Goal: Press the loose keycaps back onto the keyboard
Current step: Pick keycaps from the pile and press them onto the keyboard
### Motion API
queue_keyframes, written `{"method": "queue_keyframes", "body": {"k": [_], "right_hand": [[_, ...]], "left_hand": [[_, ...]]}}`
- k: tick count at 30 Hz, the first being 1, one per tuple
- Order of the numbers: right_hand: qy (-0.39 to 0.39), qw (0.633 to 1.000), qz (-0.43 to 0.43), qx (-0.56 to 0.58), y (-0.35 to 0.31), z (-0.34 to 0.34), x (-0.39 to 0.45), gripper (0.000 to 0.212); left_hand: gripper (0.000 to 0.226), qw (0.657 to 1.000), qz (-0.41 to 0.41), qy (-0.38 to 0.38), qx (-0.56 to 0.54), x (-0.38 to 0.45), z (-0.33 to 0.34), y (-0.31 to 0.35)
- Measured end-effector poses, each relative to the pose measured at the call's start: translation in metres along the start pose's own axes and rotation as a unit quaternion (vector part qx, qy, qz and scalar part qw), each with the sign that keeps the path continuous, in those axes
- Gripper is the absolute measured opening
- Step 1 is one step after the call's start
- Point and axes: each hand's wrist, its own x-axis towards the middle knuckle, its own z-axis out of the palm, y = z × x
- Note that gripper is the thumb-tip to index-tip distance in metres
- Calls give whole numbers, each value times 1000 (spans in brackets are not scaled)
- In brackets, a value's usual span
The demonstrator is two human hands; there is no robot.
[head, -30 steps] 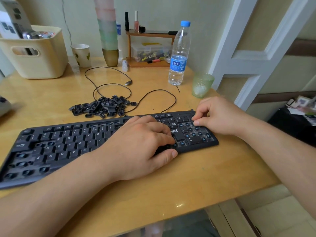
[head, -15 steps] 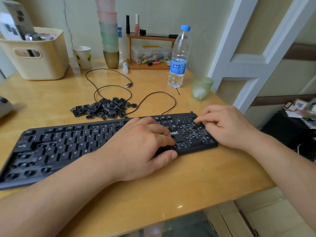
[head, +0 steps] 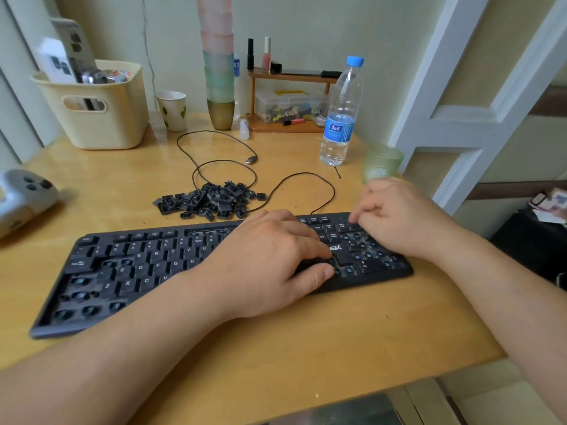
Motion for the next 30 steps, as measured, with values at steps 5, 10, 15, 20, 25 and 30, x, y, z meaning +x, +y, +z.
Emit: {"method": "queue_keyframes", "body": {"k": [5, 10, 15, 20, 25, 30], "right_hand": [[-7, 999, 6, 51, -67, 27, 64, 30], [-45, 998, 11, 49, -91, 66, 115, 24], [-34, 998, 47, 21, -95, 77, 126, 22], [-20, 982, 97, 160, -96, 54, 111, 22], [-108, 723, 164, 663, -105, 35, 61, 27], [-180, 630, 132, 744, -99, 40, 52, 42]], "left_hand": [[34, 997, -62, 35, 27, -3, -17, -37], [21, 976, -193, 104, 14, -18, -34, -83], [21, 970, -220, 103, 4, -19, -34, -89], [23, 964, -235, 124, -28, -17, -31, -88], [27, 943, -214, 207, -148, -14, -32, -75], [21, 942, -180, 231, -163, -11, -31, -64]]}}
